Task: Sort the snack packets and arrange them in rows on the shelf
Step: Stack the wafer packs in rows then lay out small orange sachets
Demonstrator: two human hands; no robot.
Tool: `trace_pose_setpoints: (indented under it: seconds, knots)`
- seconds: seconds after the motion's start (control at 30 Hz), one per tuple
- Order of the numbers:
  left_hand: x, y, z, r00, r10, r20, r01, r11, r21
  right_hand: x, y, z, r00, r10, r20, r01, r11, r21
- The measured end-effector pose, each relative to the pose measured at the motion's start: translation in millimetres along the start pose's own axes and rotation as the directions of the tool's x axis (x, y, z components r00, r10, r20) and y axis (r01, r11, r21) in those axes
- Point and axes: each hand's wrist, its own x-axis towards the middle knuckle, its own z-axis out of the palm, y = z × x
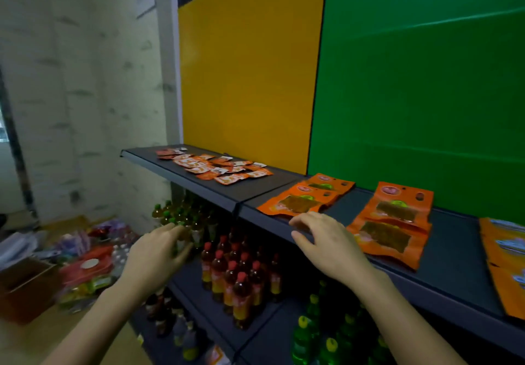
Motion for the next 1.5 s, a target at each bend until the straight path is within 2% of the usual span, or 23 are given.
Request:
trace_pose_setpoints:
  seconds: [0.13,0.27,0.6,0.97,1.33,1.5]
  knots:
    - [12.1,-68.9,5.2,0.998,0.021,0.061,-0.023,0.999,0.031,40.8,-44.7,50.5,0.999,-0.013,0.046,0.01,0.998,0.068]
    - [36.1,-117.3,7.7,0.999,0.039,0.031,-0.039,0.999,-0.008,79.2,-70.3,77.3,0.997,0.003,0.075,-0.01,0.995,0.097]
    - [119.5,-168.7,55.0,0.999,0.037,0.019,-0.036,0.998,-0.061,191.2,-79.0,122.0,0.992,0.129,0.001,-0.129,0.986,0.101]
    - [262.6,-211.1,110.8,0.998,0.051,-0.024,-0.053,0.993,-0.103,311.4,-63.7,169.4,0.95,0.299,-0.094,-0.301,0.954,-0.003]
    - [367.7,-223.3,172.1,0.999,0.046,0.008,-0.043,0.966,-0.254,352.5,-50.6,189.0,0.859,0.504,0.086,-0.465,0.841,-0.277]
    - [418.0,-223.4,197.9,0.99,0.109,0.094,-0.087,0.972,-0.218,355.0,-51.7,194.9,0.81,0.576,0.109,-0.512,0.787,-0.344]
